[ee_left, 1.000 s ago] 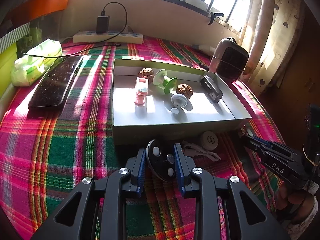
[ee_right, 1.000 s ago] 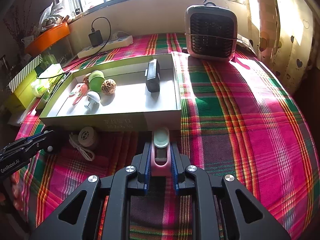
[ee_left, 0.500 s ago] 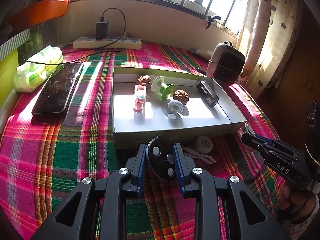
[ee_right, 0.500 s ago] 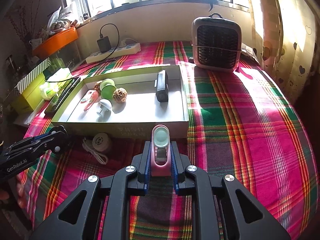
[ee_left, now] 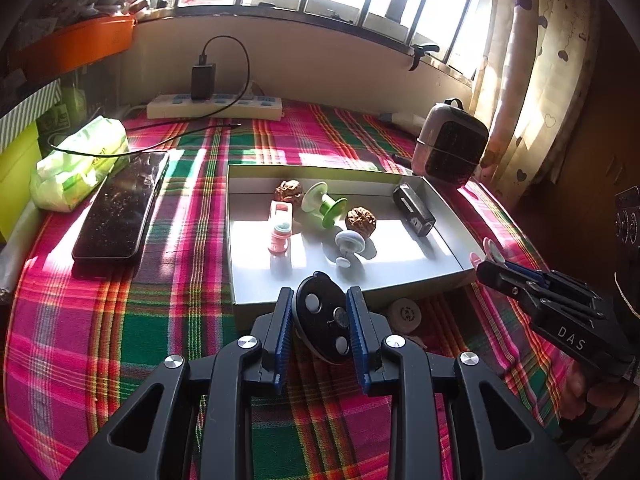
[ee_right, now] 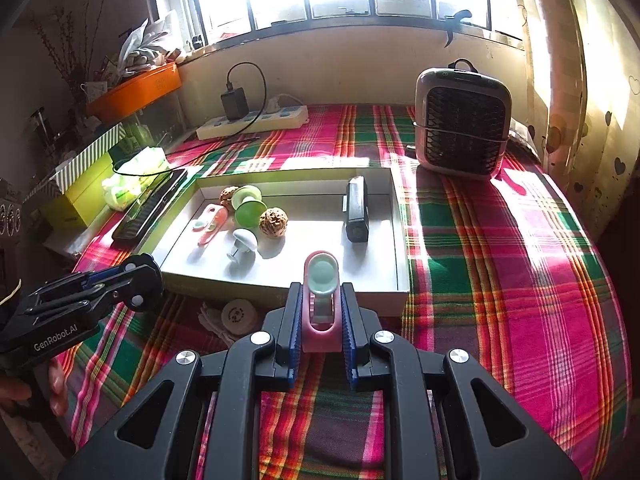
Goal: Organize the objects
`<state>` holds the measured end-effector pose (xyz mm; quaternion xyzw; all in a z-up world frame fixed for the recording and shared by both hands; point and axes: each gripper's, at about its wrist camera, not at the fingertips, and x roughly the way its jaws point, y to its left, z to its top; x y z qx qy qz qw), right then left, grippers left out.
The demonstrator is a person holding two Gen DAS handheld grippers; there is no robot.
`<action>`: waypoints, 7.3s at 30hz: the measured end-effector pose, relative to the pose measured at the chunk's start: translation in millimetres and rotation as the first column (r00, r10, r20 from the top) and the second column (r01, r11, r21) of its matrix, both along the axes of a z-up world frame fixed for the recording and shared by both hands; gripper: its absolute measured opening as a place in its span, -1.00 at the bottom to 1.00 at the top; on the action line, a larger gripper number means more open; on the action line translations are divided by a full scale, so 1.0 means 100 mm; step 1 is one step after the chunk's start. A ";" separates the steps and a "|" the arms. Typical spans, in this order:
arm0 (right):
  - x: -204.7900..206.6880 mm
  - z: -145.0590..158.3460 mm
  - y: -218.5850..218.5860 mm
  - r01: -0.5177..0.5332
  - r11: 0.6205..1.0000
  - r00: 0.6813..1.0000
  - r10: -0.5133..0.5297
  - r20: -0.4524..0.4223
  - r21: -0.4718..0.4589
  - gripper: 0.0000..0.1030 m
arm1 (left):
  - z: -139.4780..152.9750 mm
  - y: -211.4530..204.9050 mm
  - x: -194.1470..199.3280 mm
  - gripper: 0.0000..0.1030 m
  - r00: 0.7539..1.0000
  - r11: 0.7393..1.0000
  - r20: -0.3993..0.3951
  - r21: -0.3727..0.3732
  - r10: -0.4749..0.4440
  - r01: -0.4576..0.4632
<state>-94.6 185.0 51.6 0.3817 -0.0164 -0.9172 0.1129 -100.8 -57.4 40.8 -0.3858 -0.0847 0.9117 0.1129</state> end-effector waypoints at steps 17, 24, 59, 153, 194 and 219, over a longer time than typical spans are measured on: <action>-0.57 0.03 -0.20 -0.068 0.998 0.997 0.068 0.020 -0.005 -0.65 | -0.01 -0.06 -0.30 -0.53 1.000 1.000 -0.009 -0.007 0.017 -0.017; -0.78 0.02 -0.28 -0.083 0.997 0.996 0.083 0.030 -0.001 -0.64 | -0.05 -0.03 -0.42 -0.53 1.000 1.000 0.001 -0.018 0.011 -0.011; -1.49 -0.36 -0.48 -0.152 0.988 0.975 0.149 0.166 0.009 -0.64 | -0.20 0.01 -0.64 -0.54 0.999 0.999 0.037 -0.049 0.014 -0.013; -0.26 0.01 -0.19 -0.077 0.997 0.997 0.078 0.018 -0.018 -0.10 | 0.01 -0.09 0.10 -0.38 1.000 0.999 -0.021 -0.046 0.020 -0.021; 0.16 -0.48 -0.77 -0.385 0.898 0.890 0.422 0.173 -0.212 -0.10 | -0.25 -0.30 0.29 -0.38 0.997 0.999 0.064 0.015 0.037 -0.038; 0.01 -0.39 -0.12 -0.084 0.992 0.991 0.093 0.099 -0.095 -0.10 | -0.31 0.29 0.16 -0.38 0.989 0.996 0.115 0.009 -0.092 0.091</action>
